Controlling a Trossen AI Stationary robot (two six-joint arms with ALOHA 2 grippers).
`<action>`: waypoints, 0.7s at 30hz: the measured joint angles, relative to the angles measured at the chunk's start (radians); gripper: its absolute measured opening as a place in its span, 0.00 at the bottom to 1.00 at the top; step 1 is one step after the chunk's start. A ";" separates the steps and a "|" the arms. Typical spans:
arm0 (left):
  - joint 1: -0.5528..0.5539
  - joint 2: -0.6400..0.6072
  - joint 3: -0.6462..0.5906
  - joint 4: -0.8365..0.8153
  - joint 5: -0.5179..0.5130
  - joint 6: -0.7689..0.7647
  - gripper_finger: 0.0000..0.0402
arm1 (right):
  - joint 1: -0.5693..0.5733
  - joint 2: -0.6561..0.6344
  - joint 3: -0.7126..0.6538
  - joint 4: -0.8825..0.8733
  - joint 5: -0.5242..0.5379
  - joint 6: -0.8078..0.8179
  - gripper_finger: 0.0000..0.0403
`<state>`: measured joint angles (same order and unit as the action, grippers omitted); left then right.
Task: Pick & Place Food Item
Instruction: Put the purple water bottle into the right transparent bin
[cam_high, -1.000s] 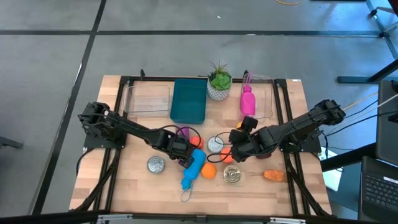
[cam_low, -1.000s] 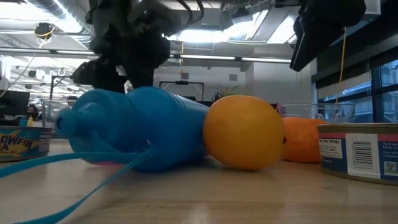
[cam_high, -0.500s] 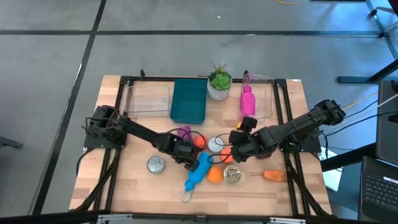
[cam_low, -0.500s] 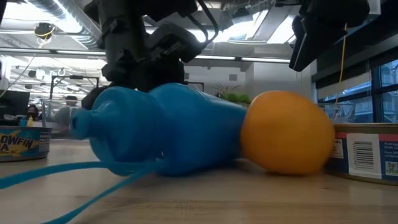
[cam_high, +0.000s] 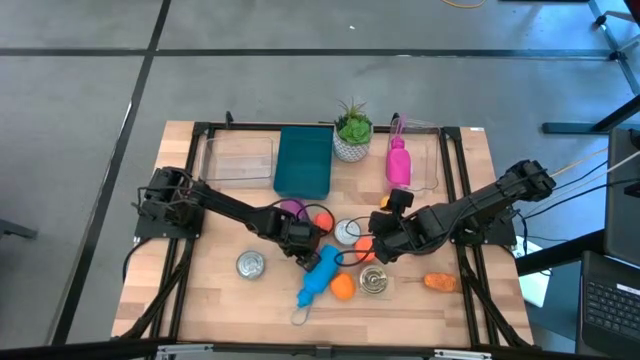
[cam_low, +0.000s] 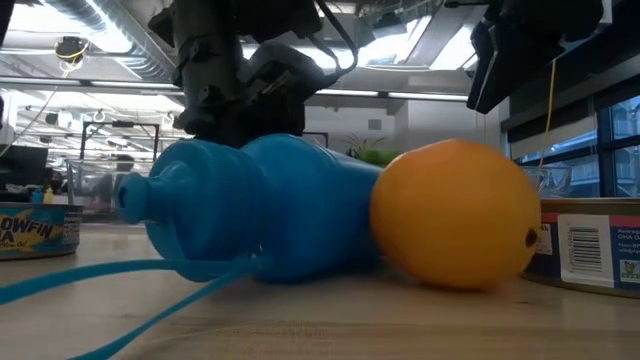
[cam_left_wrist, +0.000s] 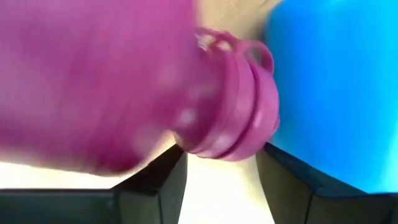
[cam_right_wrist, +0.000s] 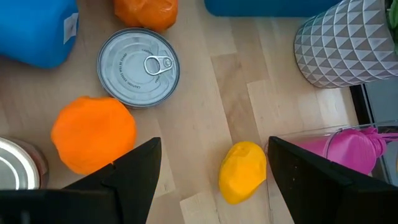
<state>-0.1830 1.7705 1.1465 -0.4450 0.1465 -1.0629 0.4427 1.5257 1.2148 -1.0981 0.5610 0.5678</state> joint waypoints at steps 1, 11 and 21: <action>0.002 -0.005 0.000 0.001 0.002 0.013 0.42 | 0.000 0.000 0.000 0.000 0.000 0.000 0.72; -0.007 -0.097 0.072 -0.104 0.011 0.290 0.36 | 0.000 0.000 0.000 0.000 0.000 0.000 0.72; -0.070 -0.121 0.202 -0.415 -0.178 1.205 0.36 | 0.000 0.000 0.000 0.000 0.000 0.000 0.72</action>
<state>-0.2533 1.6497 1.3483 -0.8603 -0.0320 0.1420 0.4427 1.5260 1.2148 -1.0981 0.5606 0.5679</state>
